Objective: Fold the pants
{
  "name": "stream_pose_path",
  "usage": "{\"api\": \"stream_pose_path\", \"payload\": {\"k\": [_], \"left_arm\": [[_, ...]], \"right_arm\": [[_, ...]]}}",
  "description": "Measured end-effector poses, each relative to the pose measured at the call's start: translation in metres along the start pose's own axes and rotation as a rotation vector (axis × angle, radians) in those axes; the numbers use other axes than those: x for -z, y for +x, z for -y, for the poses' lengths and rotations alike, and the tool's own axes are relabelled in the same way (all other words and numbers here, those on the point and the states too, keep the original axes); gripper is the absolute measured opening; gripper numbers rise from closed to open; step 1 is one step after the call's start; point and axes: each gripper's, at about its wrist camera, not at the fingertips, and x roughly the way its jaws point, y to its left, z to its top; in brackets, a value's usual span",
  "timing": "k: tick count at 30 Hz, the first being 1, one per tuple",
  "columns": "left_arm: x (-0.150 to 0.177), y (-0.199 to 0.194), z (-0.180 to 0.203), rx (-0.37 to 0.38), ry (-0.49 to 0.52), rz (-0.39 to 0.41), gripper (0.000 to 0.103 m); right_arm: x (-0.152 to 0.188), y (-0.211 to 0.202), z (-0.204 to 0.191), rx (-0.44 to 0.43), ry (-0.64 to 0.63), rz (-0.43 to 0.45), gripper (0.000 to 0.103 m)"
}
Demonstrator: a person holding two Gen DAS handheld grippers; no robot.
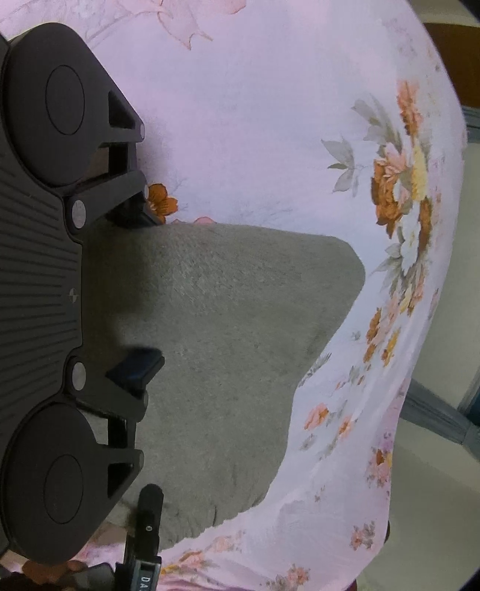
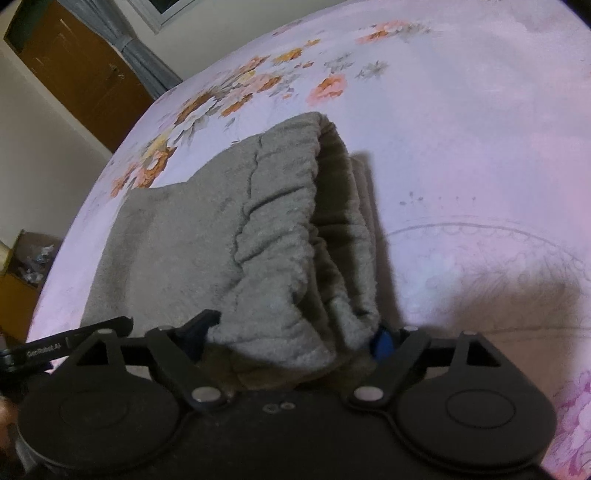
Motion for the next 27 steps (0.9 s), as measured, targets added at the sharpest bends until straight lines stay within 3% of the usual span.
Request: {"api": "stream_pose_path", "payload": {"k": [6,9,11,14,21,24,27], "left_arm": [[0.0,0.008,-0.009,0.084,-0.024,-0.021,0.067],[0.001,0.01,-0.009,0.108,-0.046,-0.01,0.055],[0.0,0.008,-0.007,0.115,-0.05,-0.004,0.042],[-0.005,-0.002,-0.006,0.157,-0.05,0.014,0.035],[-0.008,0.02,-0.005,0.14,-0.068,-0.007,0.036],[-0.007,0.02,0.006,0.084,-0.024,0.015,0.036],[-0.006,0.01,0.024,0.012,0.047,0.057,0.035]], "right_arm": [[-0.011,0.009,0.03,-0.167,0.101,-0.036,0.091],[-0.013,0.015,0.039,-0.239,0.135,-0.021,0.083],[-0.012,0.019,0.041,-0.293,0.164,-0.023,0.07],[-0.011,0.014,0.037,-0.402,0.146,-0.016,0.069],[-0.015,0.039,0.02,-0.323,0.084,-0.015,0.069],[-0.014,0.042,0.015,-0.253,0.08,0.008,0.055],[-0.009,0.03,0.005,-0.189,0.042,0.029,0.052]]}}
